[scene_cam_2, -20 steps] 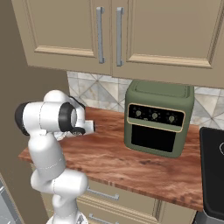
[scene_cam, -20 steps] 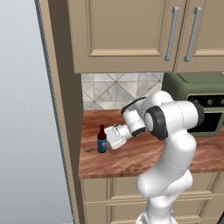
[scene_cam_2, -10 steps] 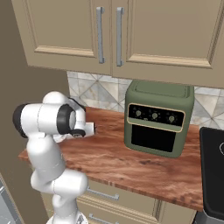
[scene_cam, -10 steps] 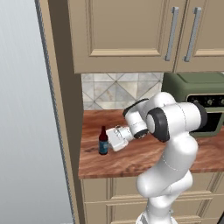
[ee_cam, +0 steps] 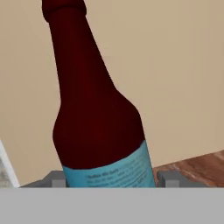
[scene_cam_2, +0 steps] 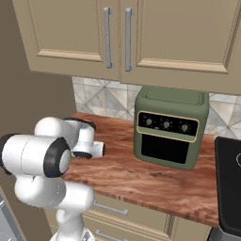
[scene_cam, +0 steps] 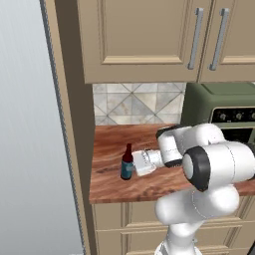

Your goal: Place the drinks on the dining counter in a tight cluster.

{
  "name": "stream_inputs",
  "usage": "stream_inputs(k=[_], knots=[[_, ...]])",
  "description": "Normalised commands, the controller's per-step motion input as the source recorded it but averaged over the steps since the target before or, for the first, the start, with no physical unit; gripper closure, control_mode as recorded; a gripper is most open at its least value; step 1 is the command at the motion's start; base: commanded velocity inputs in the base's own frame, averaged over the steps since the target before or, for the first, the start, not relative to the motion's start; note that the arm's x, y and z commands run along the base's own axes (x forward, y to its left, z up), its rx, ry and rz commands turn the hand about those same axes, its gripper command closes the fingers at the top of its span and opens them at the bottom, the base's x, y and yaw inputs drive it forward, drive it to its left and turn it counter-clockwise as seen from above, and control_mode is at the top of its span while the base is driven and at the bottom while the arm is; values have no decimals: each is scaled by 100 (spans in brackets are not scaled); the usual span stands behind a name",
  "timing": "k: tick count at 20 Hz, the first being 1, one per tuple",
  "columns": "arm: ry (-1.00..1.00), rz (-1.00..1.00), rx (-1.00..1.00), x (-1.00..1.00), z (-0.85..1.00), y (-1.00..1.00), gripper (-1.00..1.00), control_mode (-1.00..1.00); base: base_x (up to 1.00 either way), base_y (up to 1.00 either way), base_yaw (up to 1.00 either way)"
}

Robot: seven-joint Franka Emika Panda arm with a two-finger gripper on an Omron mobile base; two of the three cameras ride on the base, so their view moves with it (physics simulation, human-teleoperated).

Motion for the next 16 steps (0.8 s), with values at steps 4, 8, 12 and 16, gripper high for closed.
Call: stream_inputs(k=[4, 8, 12, 16], knots=[[23, -24, -2, -18, 92, -23, 100, -100, 0, 0, 0], [30, -18, -7, -1, 87, -23, 100, -100, 0, 0, 0], [33, -11, -11, -2, 86, -12, 100, -100, 0, 0, 0], [11, -9, -14, -18, 47, -4, 100, -100, 0, 0, 0]])
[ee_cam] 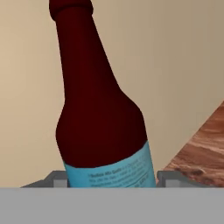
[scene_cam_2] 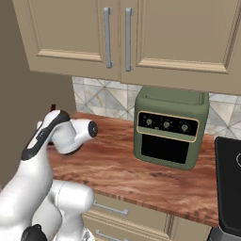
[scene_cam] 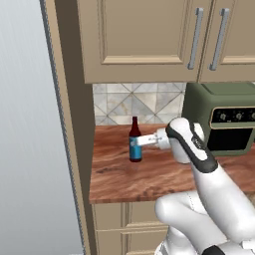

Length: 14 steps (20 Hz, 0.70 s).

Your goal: Place the drinks on the dining counter in a tight cluster.

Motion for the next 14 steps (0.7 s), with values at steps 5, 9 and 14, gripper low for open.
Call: stream_inputs(k=[5, 9, 14], knots=[[-7, -2, -6, -53, 10, -1, 100, -100, 0, 0, 0], [-19, 0, -3, -62, 43, -4, 100, -100, 0, 0, 0], [-21, 0, 0, -58, 62, -2, 100, -100, 0, 0, 0]])
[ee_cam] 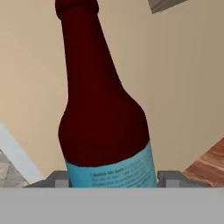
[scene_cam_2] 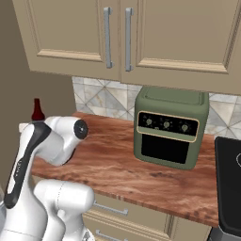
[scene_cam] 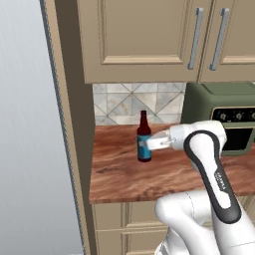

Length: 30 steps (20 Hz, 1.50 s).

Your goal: Place the drinks on the dining counter in a tight cluster.

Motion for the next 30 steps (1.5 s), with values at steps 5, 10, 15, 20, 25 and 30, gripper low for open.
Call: stream_inputs(k=[5, 10, 15, 20, 25, 30], knots=[[-15, 0, 0, -33, 41, -12, 100, -100, 0, 0, 0], [-18, 0, -3, -28, 2, 3, 100, -100, 0, 0, 0], [0, 0, 0, -1, 0, 0, 100, -100, 0, 0, 0], [0, 0, 0, 0, 0, 0, 100, 100, -68, 0, -15], [0, 0, 0, 0, 0, 0, 100, 100, -100, -23, -4], [0, 0, 0, 0, 0, 0, 100, 100, -100, -11, 39]])
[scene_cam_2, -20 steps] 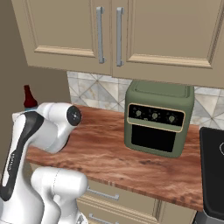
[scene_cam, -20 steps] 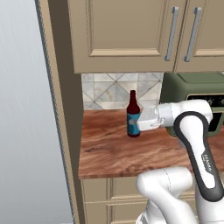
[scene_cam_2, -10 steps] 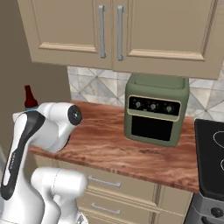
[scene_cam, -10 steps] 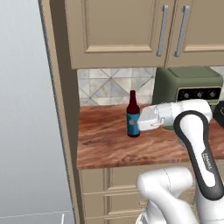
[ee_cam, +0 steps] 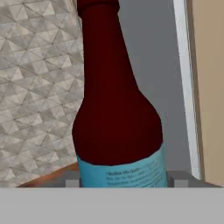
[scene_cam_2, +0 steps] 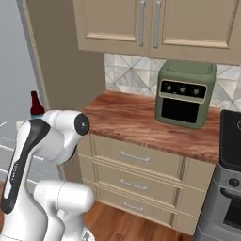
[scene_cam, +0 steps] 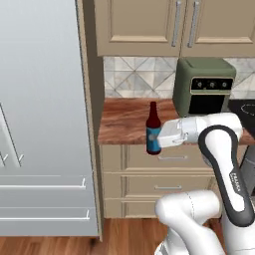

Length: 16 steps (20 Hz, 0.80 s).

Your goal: Place the drinks on the dining counter in a tight cluster.

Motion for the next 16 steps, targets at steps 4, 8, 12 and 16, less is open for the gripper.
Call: stream_inputs(k=[4, 8, 12, 16], knots=[[0, 0, 0, 0, 0, 0, 100, 100, -59, 13, 64], [0, 0, 0, 0, 0, 0, 100, 100, 0, 36, 93], [0, 0, 0, 0, 0, 0, 100, 100, 0, 19, 99], [0, 0, 0, 0, 0, 0, 100, 100, 0, 12, 100]])
